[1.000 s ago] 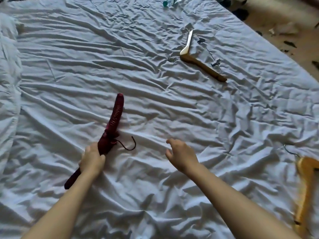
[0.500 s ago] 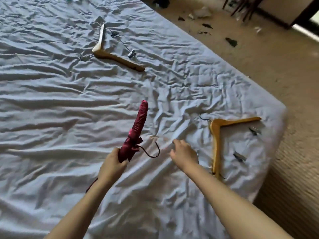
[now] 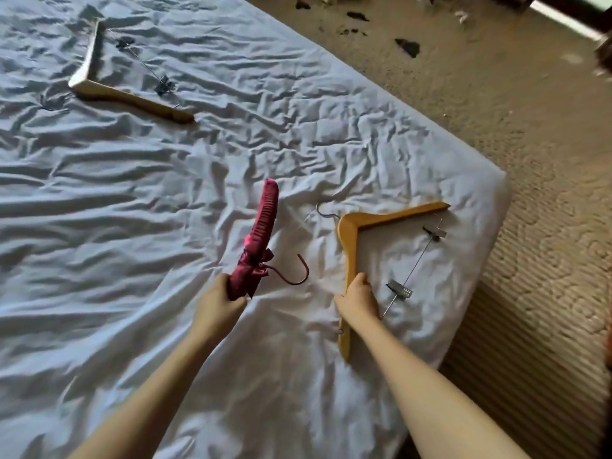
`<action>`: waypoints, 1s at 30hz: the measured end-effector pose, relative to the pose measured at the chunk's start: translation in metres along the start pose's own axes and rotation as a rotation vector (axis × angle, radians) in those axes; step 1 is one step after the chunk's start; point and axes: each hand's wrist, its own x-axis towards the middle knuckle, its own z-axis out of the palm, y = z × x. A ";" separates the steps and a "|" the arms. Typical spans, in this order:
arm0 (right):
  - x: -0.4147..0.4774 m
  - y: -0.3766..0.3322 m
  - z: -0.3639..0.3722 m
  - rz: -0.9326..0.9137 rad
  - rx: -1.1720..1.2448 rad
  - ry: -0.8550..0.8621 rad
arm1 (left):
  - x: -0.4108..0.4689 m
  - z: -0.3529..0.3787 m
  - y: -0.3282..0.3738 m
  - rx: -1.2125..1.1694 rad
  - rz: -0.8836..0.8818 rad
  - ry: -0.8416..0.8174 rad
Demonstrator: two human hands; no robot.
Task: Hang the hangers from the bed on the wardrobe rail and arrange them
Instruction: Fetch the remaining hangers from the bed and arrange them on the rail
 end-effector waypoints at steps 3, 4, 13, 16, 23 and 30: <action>-0.006 -0.008 -0.006 -0.007 0.281 0.039 | 0.003 0.003 0.010 -0.041 -0.015 -0.001; -0.010 -0.013 -0.009 -0.011 0.343 0.077 | 0.003 0.001 0.014 -0.053 -0.016 -0.004; -0.073 -0.084 -0.044 -0.247 0.579 0.137 | -0.001 -0.088 0.044 -0.186 -0.046 0.074; -0.103 -0.120 -0.054 -0.274 0.609 0.084 | -0.015 -0.136 0.048 -0.279 -0.063 0.127; -0.184 -0.196 -0.049 -0.441 0.612 -0.128 | -0.076 -0.245 0.033 -0.416 -0.096 0.238; -0.255 -0.242 -0.038 -0.748 0.322 -0.366 | -0.163 -0.294 -0.010 -0.523 -0.254 0.392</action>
